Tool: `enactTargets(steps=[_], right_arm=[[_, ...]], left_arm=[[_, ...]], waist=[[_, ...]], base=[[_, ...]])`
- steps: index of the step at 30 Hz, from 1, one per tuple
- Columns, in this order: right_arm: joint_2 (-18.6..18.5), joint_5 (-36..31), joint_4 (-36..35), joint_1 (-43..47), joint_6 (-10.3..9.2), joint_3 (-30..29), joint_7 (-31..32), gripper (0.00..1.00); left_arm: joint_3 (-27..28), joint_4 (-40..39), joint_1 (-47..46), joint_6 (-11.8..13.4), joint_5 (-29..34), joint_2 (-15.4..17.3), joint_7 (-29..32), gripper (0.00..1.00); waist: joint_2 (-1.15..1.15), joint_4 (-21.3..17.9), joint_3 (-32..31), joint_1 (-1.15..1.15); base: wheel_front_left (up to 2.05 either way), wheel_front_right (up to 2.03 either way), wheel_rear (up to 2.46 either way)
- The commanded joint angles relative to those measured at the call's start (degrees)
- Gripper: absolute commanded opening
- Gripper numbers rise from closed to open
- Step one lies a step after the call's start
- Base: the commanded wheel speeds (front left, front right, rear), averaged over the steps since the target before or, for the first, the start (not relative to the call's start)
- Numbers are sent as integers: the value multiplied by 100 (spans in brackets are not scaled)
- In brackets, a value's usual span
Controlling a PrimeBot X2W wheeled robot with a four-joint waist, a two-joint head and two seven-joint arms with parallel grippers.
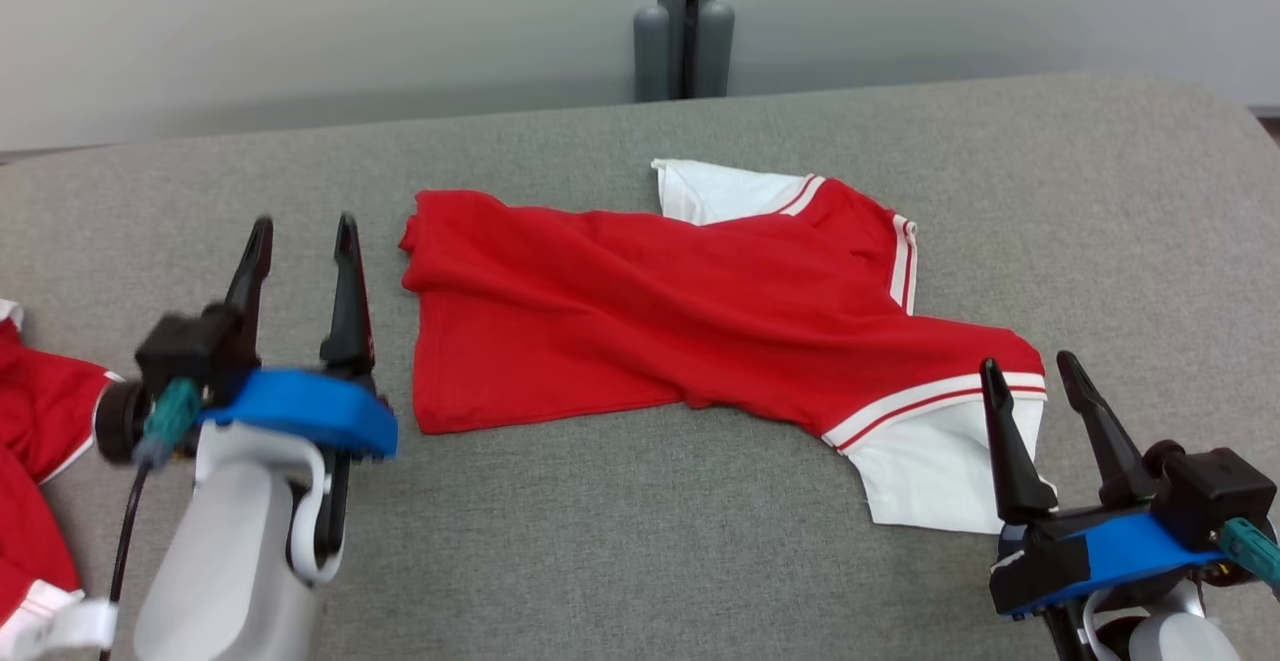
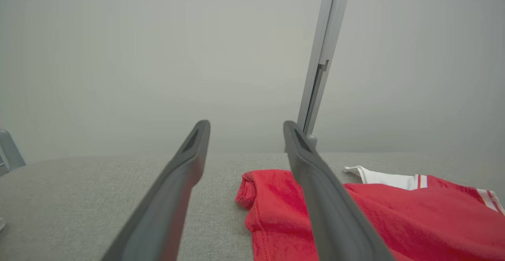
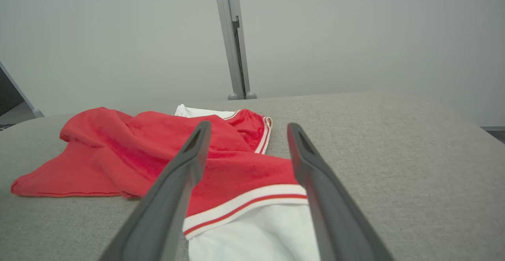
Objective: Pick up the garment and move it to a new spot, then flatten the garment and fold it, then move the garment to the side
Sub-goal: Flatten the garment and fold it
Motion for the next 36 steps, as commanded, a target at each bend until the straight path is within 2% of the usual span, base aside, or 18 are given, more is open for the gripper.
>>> enactTargets(steps=[1,8,16,36], right_arm=[[-18,41,-8,102,1,-37,30,100],[-4,99,-13,316,1,-145,66,100],[13,35,4,620,1,-272,-42,100],[27,39,-32,753,1,-242,97,100]], left_arm=[[125,-221,285,7,79,-20,-25,100],[572,-1116,1534,44,351,-181,-24,100],[873,-1328,2409,-21,405,-360,-25,100],[888,-1294,2623,-133,588,-383,-26,100]], waist=[[0,9,-103,1],[0,67,-421,1],[0,196,-700,1],[0,113,-827,1]], base=[[0,0,0],[0,0,0],[0,0,0],[0,0,0]])
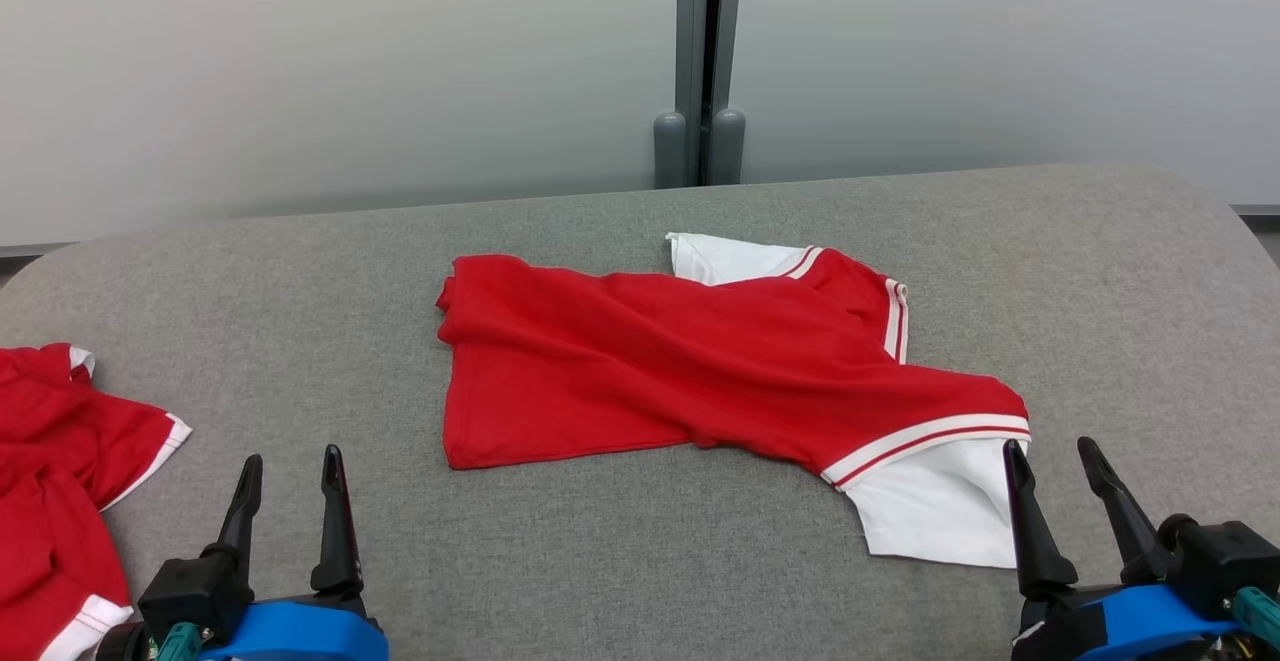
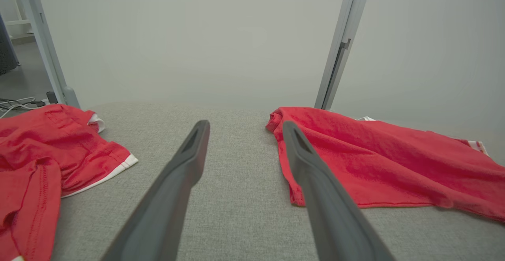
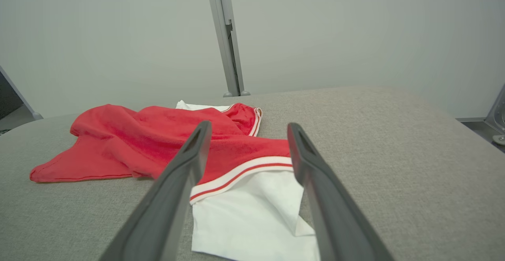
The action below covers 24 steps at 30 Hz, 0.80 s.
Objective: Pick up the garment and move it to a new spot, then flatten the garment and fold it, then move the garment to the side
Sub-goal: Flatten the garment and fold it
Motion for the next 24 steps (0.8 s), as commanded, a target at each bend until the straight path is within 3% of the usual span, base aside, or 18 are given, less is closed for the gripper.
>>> enactTargets(steps=[1,12,24], right_arm=[[9,37,7,-7,1,8,-3,100],[10,4,57,-136,1,7,3,100],[15,60,152,-404,1,292,-41,100]], left_arm=[[8,7,39,-32,16,16,-26,100],[-135,281,-260,-109,47,-60,-2,100],[-562,2050,-1478,-295,-132,-118,552,100]], waist=[[0,-4,6,1],[0,-45,105,1],[0,-302,413,1]], base=[[0,0,0],[0,0,0],[0,0,0]])
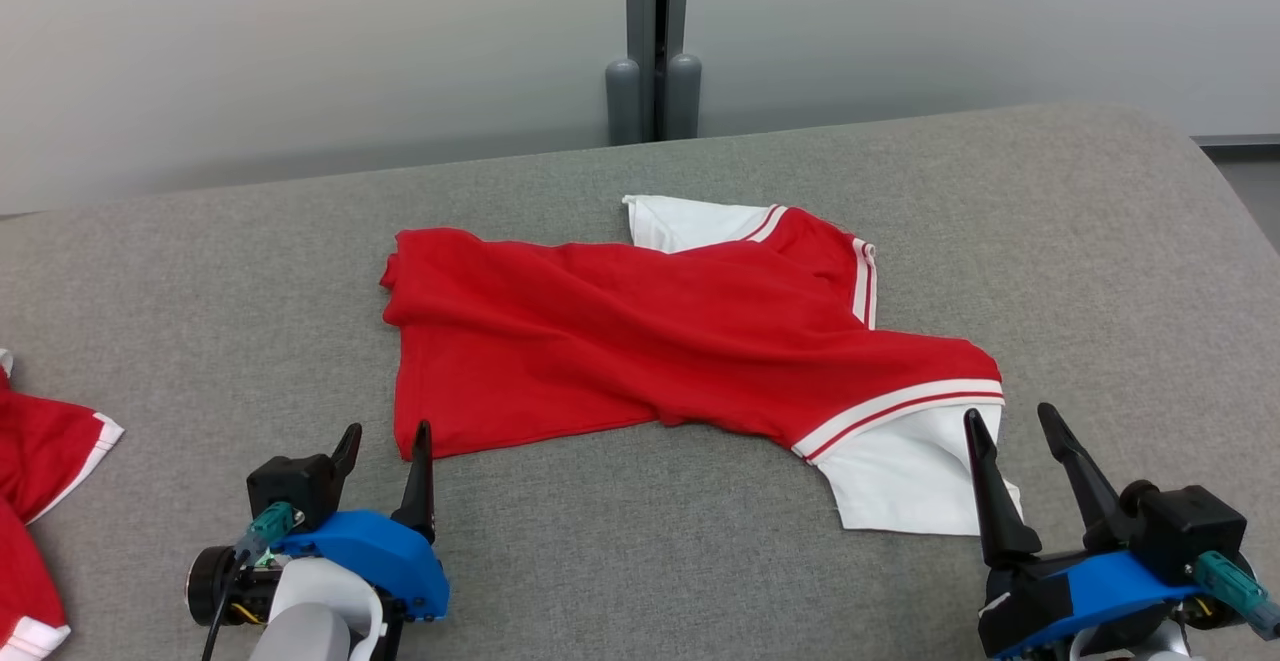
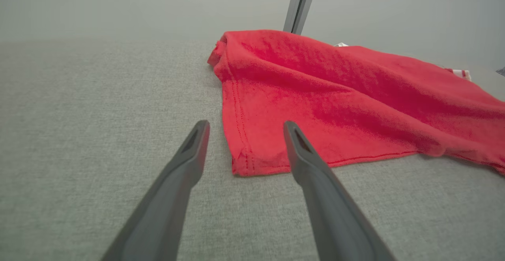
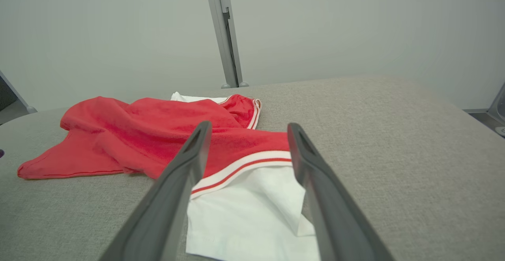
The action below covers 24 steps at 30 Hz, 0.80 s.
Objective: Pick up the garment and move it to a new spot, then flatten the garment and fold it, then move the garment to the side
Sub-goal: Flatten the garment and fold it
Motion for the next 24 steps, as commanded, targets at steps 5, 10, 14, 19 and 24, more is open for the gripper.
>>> enactTargets(steps=[5,10,14,19,24], right_arm=[[7,62,73,-171,1,63,-50,100],[12,82,189,-271,1,102,-68,100],[17,64,377,-295,1,37,113,100],[29,40,816,-314,1,-225,679,100],[25,11,1177,-434,1,-391,903,100]], left_arm=[[-38,637,-447,-22,-119,-3,145,100],[-34,1132,-669,71,-131,18,139,100],[3,1447,-815,226,-135,66,39,53],[14,1721,-938,261,-210,24,-81,0],[-53,1822,-949,176,-279,-40,-263,0]], waist=[[0,-129,178,-1],[0,-267,301,-1],[0,-358,382,-1],[0,-391,438,-1],[0,-336,499,-1]], base=[[0,0,0],[0,0,0],[0,0,0],[0,0,0],[0,0,0]])
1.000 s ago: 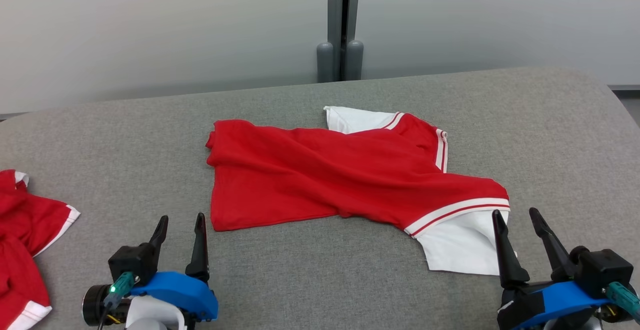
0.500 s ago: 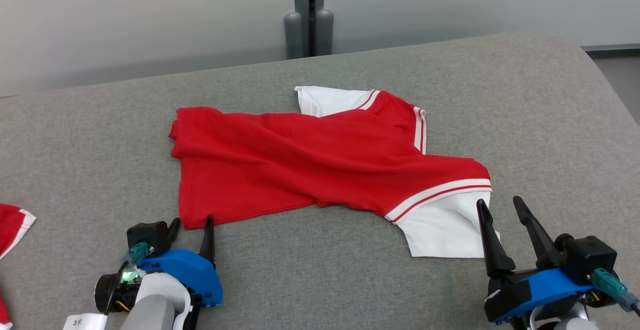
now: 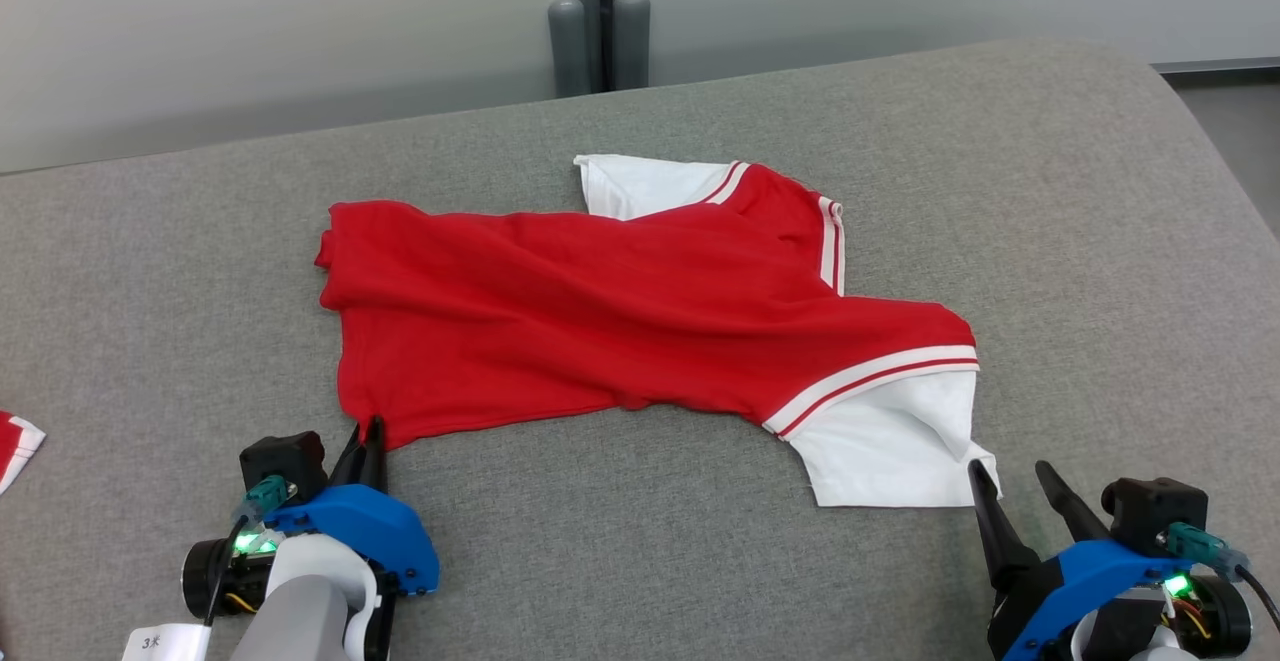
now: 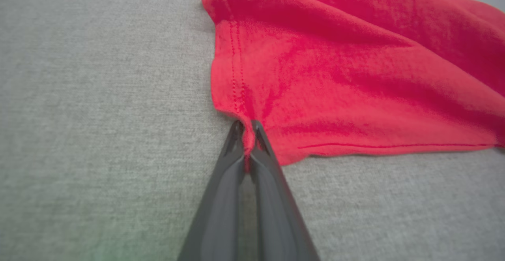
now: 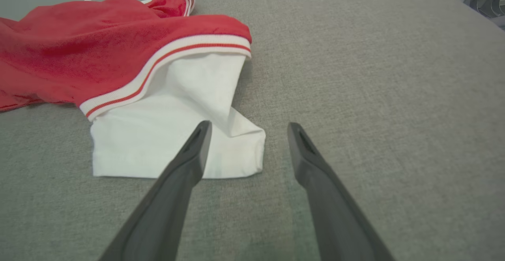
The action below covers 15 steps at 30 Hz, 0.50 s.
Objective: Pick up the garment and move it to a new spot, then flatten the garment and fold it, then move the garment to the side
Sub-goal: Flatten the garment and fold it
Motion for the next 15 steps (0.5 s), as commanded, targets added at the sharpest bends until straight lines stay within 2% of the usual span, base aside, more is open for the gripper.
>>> enactTargets(steps=[1,11,12,13,14,15], right_arm=[[-4,-63,123,-103,1,-48,61,100],[3,-235,1271,-605,1,47,231,100],[6,-250,1404,-628,1,89,250,68],[6,-250,1404,-628,1,89,250,68],[34,-259,1574,-631,4,192,244,0],[39,-246,1623,-626,8,225,231,0]], left_arm=[[-48,71,5,-38,-38,-32,-26,0],[-190,163,-116,-135,-77,-65,-191,0],[-210,168,-124,-150,-79,-67,-206,0],[-210,168,-124,-150,-79,-67,-206,0],[-221,170,-123,-166,-98,-67,-234,0],[-223,150,-121,-179,-108,-65,-240,0]], waist=[[0,28,23,-1],[0,208,126,-1],[0,230,126,-1],[0,230,126,-1],[0,259,120,-1],[0,270,114,-1]], base=[[0,0,0],[0,0,0],[0,0,0],[0,0,0],[0,0,0],[0,0,0]])
